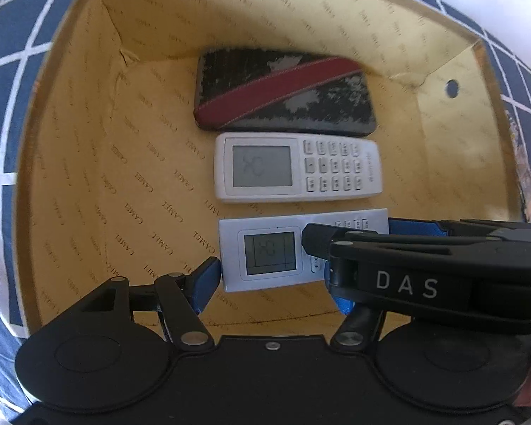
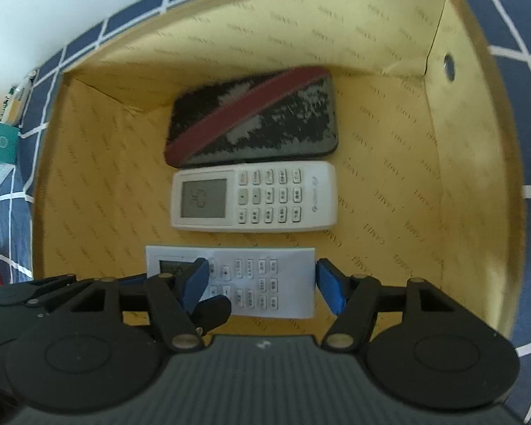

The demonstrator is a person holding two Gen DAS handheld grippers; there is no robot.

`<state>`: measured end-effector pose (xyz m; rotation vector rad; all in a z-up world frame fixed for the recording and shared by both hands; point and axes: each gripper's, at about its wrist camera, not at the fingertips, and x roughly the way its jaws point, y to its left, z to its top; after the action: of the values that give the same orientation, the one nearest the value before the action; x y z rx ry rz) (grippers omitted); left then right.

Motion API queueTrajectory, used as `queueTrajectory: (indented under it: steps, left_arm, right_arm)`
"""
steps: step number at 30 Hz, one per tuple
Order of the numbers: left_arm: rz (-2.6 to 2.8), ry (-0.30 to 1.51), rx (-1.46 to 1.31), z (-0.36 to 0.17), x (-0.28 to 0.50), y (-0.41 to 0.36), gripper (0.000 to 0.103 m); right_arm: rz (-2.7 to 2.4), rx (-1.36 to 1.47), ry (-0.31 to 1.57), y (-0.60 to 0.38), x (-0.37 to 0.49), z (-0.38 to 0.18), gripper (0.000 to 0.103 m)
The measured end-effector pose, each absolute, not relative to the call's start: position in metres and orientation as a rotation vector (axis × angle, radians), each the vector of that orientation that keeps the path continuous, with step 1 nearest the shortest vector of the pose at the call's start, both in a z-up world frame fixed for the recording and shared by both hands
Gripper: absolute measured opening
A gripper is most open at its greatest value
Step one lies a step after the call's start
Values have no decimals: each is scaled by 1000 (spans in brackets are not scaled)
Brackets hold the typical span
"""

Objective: Organize objects
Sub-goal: 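Lower the second remote into the shoebox beside the first, open right gripper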

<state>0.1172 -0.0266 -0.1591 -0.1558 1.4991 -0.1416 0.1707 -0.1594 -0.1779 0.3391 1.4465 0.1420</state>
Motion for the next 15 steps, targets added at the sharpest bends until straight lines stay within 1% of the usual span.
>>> queueTrajectory:
  steps: [7, 15]
  left_arm:
    - [-148, 1526, -158, -173, 124, -26, 64]
    - [-163, 1532, -175, -177, 129, -23, 64]
  right_arm:
    - [123, 358, 1470, -162, 176, -193, 66]
    - [106, 344, 1477, -163, 180, -196, 66]
